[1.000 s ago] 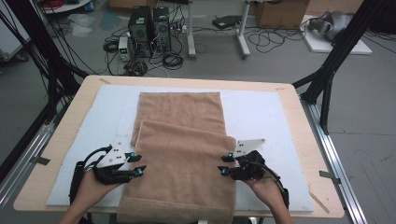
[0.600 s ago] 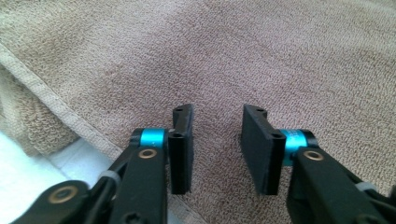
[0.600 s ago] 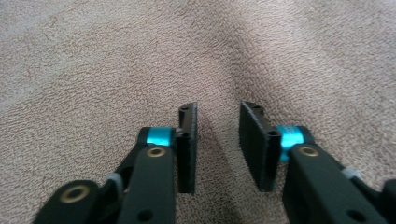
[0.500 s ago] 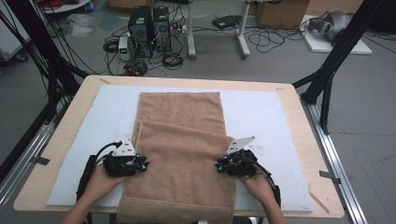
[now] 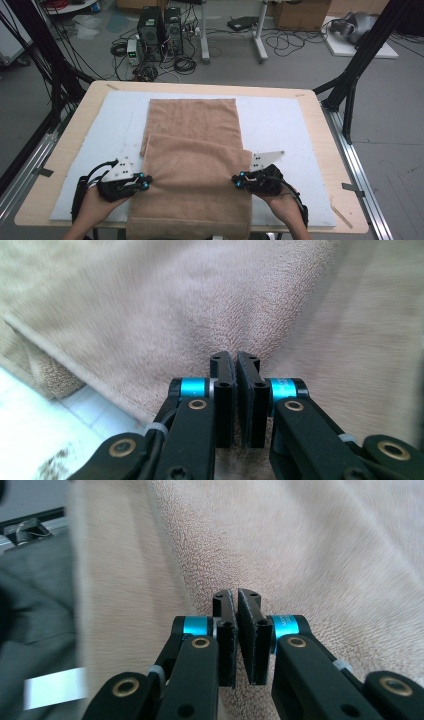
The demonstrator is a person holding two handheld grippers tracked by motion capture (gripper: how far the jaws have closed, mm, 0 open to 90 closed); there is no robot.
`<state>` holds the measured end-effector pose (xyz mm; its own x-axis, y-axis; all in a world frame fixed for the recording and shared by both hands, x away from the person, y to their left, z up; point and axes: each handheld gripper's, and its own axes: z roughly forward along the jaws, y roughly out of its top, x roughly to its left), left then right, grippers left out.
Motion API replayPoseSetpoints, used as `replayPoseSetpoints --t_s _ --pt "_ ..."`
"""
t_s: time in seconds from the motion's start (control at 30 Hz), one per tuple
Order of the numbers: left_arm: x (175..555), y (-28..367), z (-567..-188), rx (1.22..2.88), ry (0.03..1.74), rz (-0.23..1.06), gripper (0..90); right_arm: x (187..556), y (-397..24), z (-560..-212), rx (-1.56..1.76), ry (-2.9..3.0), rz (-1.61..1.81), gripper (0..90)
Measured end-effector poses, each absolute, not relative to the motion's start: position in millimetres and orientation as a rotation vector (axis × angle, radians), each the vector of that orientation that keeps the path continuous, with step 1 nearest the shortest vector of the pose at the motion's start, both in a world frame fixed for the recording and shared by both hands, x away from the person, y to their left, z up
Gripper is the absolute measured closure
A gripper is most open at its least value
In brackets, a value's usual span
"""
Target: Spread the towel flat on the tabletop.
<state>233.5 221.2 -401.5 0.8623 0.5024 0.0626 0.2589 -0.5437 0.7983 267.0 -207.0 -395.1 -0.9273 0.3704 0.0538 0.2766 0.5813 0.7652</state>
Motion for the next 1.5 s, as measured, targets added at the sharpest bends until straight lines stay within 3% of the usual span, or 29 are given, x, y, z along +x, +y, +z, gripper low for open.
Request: replayPoseSetpoints --t_s 0.23,0.27,0.33,0.53,0.8,0.9,1.0,1.07,1.13,1.27,1.47,1.5 --pt "175 233 -369 2.134 0.432 0.363 84.4 208 -205 -360 0.395 2.685 1.357 82.2" --pt "171 235 -367 2.133 0.43 0.365 81.0 201 -205 -355 0.378 2.676 1.393 77.0" --pt "169 237 -366 2.116 0.442 0.357 72.8 193 -205 -350 0.359 2.662 1.417 75.0" --pt "192 233 -389 2.132 0.496 0.371 66.6 220 -206 -374 0.454 2.681 1.283 68.6" --pt "221 214 -431 2.224 0.512 0.325 66.7 248 -198 -424 0.531 2.793 1.161 63.0" --pt "226 210 -440 2.269 0.516 0.323 66.2 252 -193 -435 0.534 2.826 1.103 64.0" --pt "229 215 -444 2.225 0.551 0.269 69.0 252 -193 -439 0.551 2.81 1.138 71.2" --pt "225 215 -446 2.216 0.535 0.278 76.1 252 -194 -440 0.553 2.813 1.145 80.7" --pt "220 213 -445 2.226 0.516 0.313 83.6 251 -192 -439 0.529 2.821 1.149 84.3" --pt "209 215 -441 2.231 0.504 0.379 86.9 245 -188 -437 0.49 2.838 1.15 85.9" --pt "175 232 -424 2.204 0.484 0.375 87.1 221 -186 -421 0.427 2.808 1.274 87.6" --pt "170 235 -422 2.198 0.477 0.364 86.7 217 -186 -417 0.416 2.8 1.319 83.7"
